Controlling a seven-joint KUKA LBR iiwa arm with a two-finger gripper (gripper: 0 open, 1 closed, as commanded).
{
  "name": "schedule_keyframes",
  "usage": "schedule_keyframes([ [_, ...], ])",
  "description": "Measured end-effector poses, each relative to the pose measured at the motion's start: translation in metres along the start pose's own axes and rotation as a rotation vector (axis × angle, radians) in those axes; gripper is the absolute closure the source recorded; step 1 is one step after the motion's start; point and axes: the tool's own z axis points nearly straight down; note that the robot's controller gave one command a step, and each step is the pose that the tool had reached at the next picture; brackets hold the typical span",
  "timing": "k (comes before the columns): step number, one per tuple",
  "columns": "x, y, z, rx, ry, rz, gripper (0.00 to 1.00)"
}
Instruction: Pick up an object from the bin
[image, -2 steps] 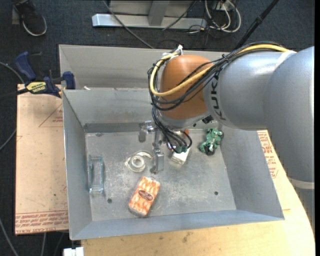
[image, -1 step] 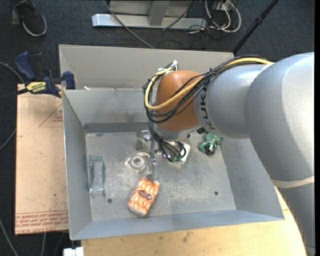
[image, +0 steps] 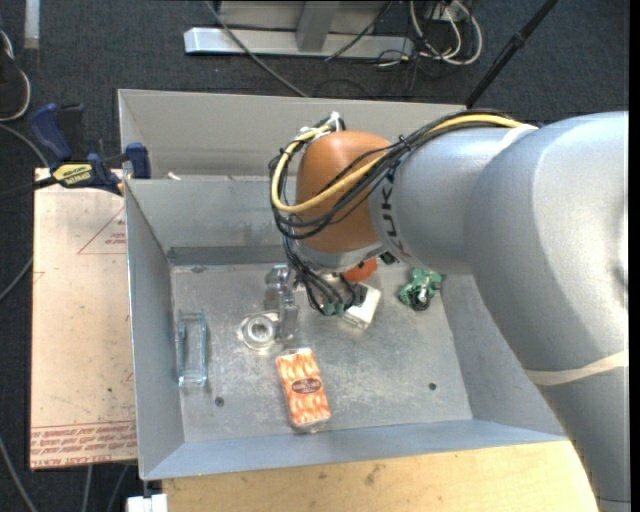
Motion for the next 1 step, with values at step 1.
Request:
schedule_keyframes([
  [1,0.0,0.0,0.0,0.0,0.0,0.0,1.0],
])
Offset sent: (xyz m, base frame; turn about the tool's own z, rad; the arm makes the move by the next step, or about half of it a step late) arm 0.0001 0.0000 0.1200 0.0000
